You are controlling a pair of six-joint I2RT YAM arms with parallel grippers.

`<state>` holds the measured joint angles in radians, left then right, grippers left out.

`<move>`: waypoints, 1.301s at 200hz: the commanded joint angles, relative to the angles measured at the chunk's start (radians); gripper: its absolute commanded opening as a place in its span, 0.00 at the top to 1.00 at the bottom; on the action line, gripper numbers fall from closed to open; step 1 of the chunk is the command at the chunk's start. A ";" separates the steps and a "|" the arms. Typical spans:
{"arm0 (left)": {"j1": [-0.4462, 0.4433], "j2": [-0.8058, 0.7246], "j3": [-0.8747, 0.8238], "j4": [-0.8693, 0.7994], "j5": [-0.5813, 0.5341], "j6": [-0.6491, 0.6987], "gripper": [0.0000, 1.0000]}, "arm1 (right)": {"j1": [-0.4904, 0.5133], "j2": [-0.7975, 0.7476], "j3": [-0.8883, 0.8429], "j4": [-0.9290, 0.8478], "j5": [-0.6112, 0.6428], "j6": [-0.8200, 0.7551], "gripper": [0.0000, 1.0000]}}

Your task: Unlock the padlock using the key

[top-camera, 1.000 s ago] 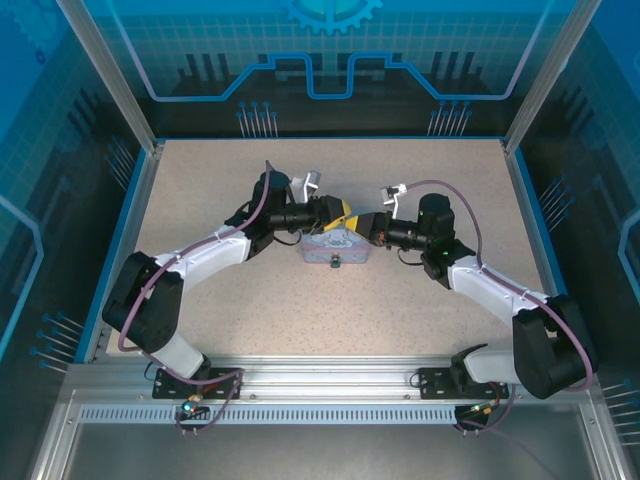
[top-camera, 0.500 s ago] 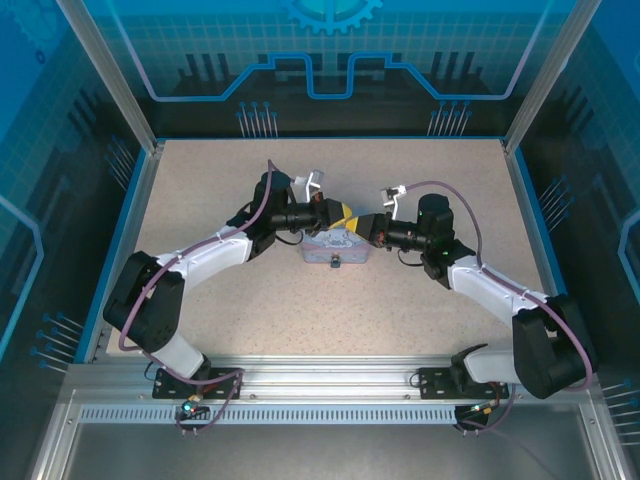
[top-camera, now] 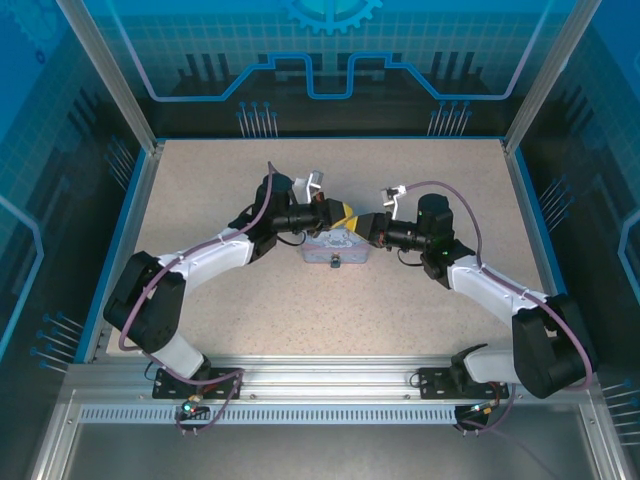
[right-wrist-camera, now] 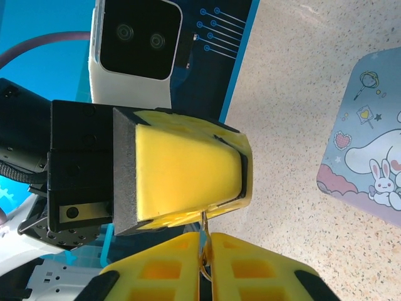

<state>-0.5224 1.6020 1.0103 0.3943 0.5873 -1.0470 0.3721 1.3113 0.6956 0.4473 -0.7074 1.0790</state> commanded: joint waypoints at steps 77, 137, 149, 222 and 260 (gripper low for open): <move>-0.020 -0.018 -0.023 -0.003 -0.076 -0.025 0.73 | 0.007 0.003 0.038 -0.041 0.009 -0.038 1.00; 0.030 -0.120 0.080 -0.416 -0.186 0.017 0.34 | 0.146 -0.101 0.280 -0.747 0.438 -0.527 1.00; 0.030 -0.121 0.119 -0.502 -0.197 0.008 0.33 | 0.206 -0.089 0.325 -0.828 0.576 -0.600 1.00; 0.029 -0.137 0.156 -0.632 -0.208 -0.099 0.37 | 0.409 0.014 0.400 -0.876 0.981 -0.776 1.00; 0.015 -0.133 0.133 -0.634 -0.214 -0.115 0.39 | 0.424 0.043 0.422 -0.862 0.977 -0.788 1.00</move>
<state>-0.4957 1.4929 1.1458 -0.2020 0.3874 -1.1358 0.7795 1.3392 1.0683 -0.4122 0.2203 0.3313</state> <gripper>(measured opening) 0.613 0.062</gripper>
